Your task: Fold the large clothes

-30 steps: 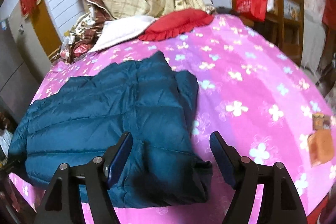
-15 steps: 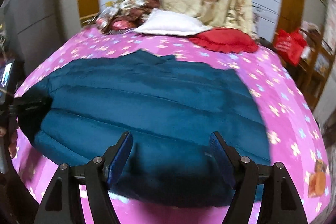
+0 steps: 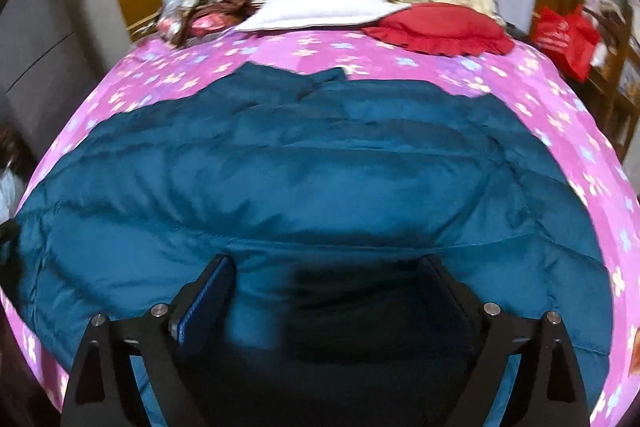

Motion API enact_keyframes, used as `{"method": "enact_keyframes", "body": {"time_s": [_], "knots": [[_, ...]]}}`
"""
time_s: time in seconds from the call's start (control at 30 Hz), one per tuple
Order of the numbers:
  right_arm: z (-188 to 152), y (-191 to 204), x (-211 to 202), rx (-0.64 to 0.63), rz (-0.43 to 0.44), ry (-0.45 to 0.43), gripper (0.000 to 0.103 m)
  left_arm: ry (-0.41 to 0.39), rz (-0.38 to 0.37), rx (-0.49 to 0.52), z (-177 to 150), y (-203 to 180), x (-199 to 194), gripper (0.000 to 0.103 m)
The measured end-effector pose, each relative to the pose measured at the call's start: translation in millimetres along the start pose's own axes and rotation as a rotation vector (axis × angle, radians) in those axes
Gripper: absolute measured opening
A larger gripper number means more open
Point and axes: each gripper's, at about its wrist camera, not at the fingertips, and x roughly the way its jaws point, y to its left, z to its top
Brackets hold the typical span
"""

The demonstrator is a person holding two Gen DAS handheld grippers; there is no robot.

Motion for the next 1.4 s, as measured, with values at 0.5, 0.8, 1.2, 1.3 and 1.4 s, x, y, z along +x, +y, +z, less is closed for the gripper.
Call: {"method": "enact_keyframes", "body": {"time_s": [0.5, 0.8, 1.2, 1.3, 1.4], "knots": [[-68, -49, -67, -0.048, -0.125, -0.098, 0.091, -0.003, 0.215, 0.222, -62, -44, 16, 0.068], [-86, -90, -84, 0.057, -0.131, -0.127, 0.090, -0.008, 0.196, 0.099, -61, -21, -9, 0.068], [-128, -50, -112, 0.014, 0.005, -0.115, 0.090, -0.080, 0.085, 0.186, -119, -59, -51, 0.068], [-137, -39, -107, -0.001, 0.030, -0.080, 0.090, -0.042, 0.072, 0.211, -135, -66, -38, 0.068], [-138, -28, -98, -0.032, 0.029, -0.059, 0.090, 0.013, 0.090, 0.242, -145, -72, -23, 0.068]]}}
